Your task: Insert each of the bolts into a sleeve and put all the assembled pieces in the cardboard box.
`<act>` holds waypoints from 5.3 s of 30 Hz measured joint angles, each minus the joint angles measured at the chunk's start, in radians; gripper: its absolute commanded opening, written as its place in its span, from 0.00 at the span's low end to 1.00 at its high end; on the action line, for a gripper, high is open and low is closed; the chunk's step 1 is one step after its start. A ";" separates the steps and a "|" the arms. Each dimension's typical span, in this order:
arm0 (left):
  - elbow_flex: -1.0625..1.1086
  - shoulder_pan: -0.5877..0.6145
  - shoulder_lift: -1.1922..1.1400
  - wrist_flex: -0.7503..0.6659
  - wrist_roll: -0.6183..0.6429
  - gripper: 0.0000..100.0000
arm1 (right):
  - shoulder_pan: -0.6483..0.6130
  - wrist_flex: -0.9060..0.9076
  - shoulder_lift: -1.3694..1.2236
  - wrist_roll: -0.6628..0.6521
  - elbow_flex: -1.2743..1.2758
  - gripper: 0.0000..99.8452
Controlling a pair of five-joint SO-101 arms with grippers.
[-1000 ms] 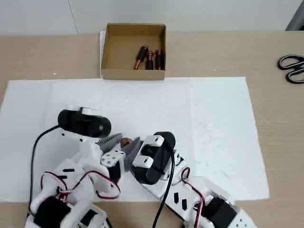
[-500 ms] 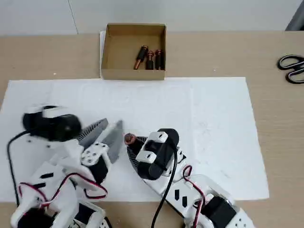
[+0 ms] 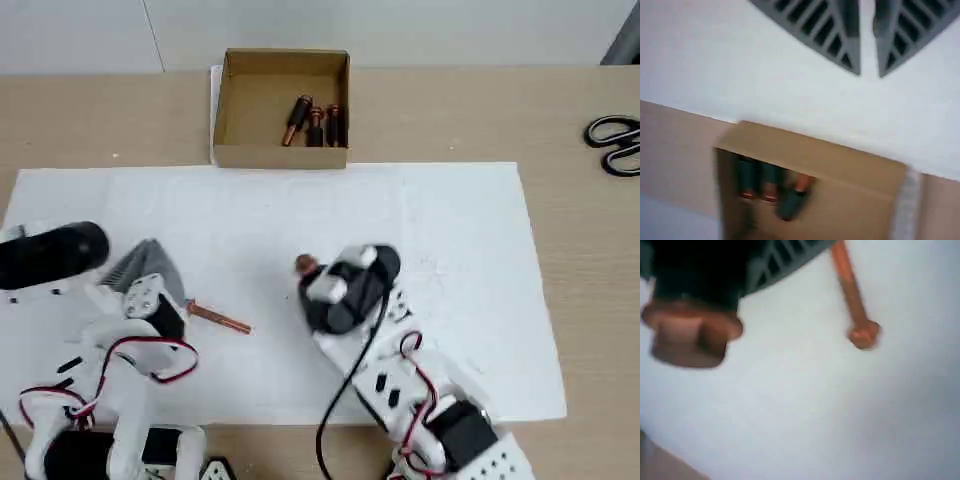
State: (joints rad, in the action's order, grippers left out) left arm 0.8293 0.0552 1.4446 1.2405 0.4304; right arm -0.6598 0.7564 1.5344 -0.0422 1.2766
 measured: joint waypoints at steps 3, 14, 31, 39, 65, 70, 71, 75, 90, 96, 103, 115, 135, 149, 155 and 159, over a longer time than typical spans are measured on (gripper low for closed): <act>0.026 0.068 -0.003 0.000 0.000 0.01 | 0.078 -0.002 -0.137 0.038 -0.091 0.00; 0.040 0.160 0.000 0.002 0.000 0.01 | 0.181 -0.207 -0.821 0.058 -0.493 0.00; 0.040 0.164 0.000 0.054 0.000 0.01 | 0.282 -0.367 -1.755 0.058 -1.295 0.00; 0.040 0.193 0.000 0.054 0.000 0.01 | 0.278 -0.376 -2.108 0.058 -1.660 0.00; 0.040 0.216 0.000 0.097 0.000 0.01 | 0.270 -0.310 -2.779 0.058 -2.464 0.01; 0.040 0.216 0.000 0.120 0.000 0.01 | 0.264 -0.299 -2.780 0.058 -2.486 0.14; 0.040 0.216 0.000 0.127 0.000 0.01 | 0.264 -0.287 -2.780 0.058 -2.498 0.18; 0.040 0.216 0.000 0.137 0.000 0.01 | 0.264 -0.192 -2.777 0.057 -2.578 0.22; 0.038 0.216 0.000 0.137 0.000 0.01 | 0.258 0.181 -2.771 0.057 -2.906 0.21; 0.021 0.216 0.000 0.152 0.000 0.01 | 0.253 0.414 -2.707 0.057 -2.911 0.21; 0.018 0.216 0.000 0.178 0.000 0.01 | 0.250 0.597 -2.616 0.127 -2.911 0.21; -0.057 0.216 0.000 0.305 0.000 0.01 | 0.206 0.936 -2.453 0.166 -2.901 0.21; -0.057 0.216 0.000 0.330 0.091 0.01 | 0.138 0.939 -1.694 0.169 -1.639 0.21; -0.057 0.216 0.000 0.330 0.094 0.01 | 0.087 0.927 -1.447 -0.058 -1.162 0.21; -0.057 0.216 0.000 0.330 0.094 0.01 | 0.084 0.816 -1.447 -0.118 -1.046 0.21; -0.057 0.216 0.000 0.330 0.094 0.01 | 0.084 0.724 -1.447 -0.166 -0.970 0.21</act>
State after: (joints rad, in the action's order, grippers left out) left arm 0.7725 0.2716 1.4446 1.5704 0.5240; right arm -0.5754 1.4807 0.0875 -0.2079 0.3069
